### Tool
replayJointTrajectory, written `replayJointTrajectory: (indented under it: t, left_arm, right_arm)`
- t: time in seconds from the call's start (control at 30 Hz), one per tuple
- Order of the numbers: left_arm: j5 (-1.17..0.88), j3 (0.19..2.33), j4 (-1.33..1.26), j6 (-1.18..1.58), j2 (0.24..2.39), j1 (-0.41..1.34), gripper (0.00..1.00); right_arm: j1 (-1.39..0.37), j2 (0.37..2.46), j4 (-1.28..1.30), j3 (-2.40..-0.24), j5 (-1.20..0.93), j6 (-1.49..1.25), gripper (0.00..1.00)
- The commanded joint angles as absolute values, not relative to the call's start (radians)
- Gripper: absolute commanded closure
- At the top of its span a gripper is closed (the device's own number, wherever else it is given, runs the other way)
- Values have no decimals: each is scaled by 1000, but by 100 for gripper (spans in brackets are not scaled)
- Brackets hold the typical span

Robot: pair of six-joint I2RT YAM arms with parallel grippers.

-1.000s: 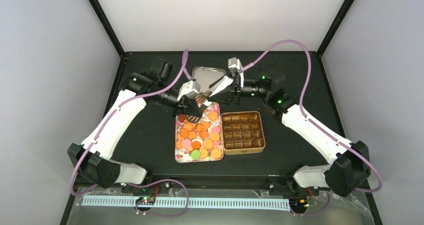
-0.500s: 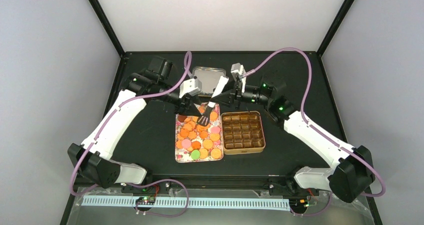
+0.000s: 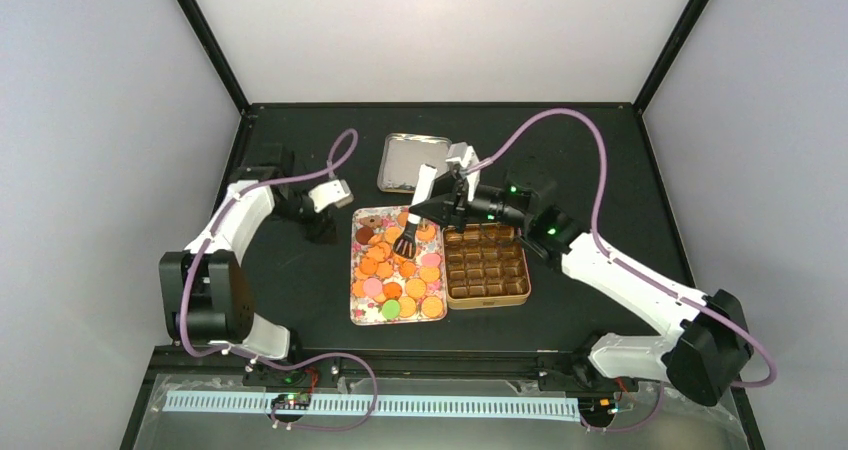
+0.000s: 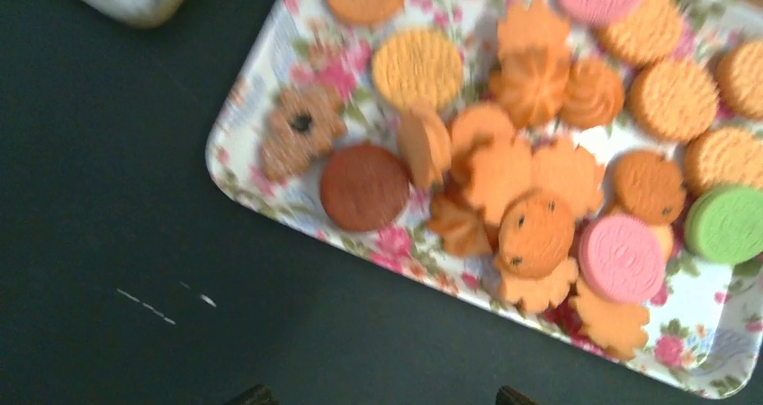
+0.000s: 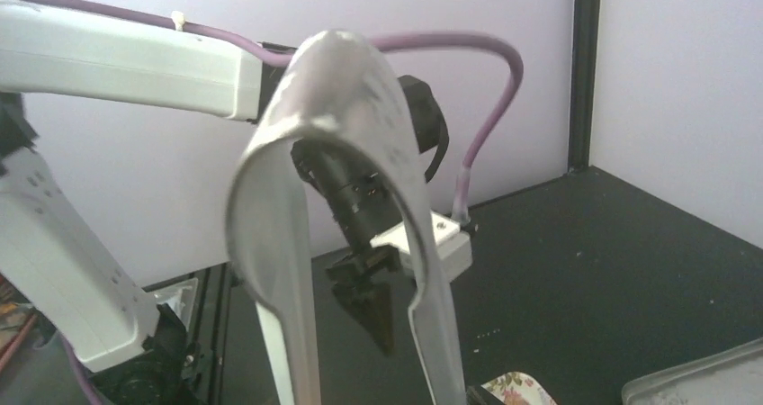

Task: Pack the cookies
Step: Pick up the fake cookies from the plate.

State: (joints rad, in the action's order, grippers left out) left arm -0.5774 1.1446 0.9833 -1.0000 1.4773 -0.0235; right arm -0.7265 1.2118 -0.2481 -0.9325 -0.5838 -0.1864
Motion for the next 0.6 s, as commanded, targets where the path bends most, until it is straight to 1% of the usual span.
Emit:
replayJointTrajectory:
  t: [0.0, 0.17, 0.33, 0.57]
  left_arm:
    - [-469, 1021, 756, -986, 1438, -23, 36]
    - [-421, 984, 681, -854, 1503, -23, 39]
    - [-385, 873, 562, -868, 1504, -24, 39]
    - [-330, 824, 464, -801, 1529, 13, 41]
  right_arm:
    - [-792, 1275, -282, -946, -432, -124, 55]
    - [-854, 1371, -311, -982, -296, -85, 55]
    - [-901, 1461, -366, -1013, -217, -69, 53]
    - [-911, 1476, -441, -962, -158, -101, 53]
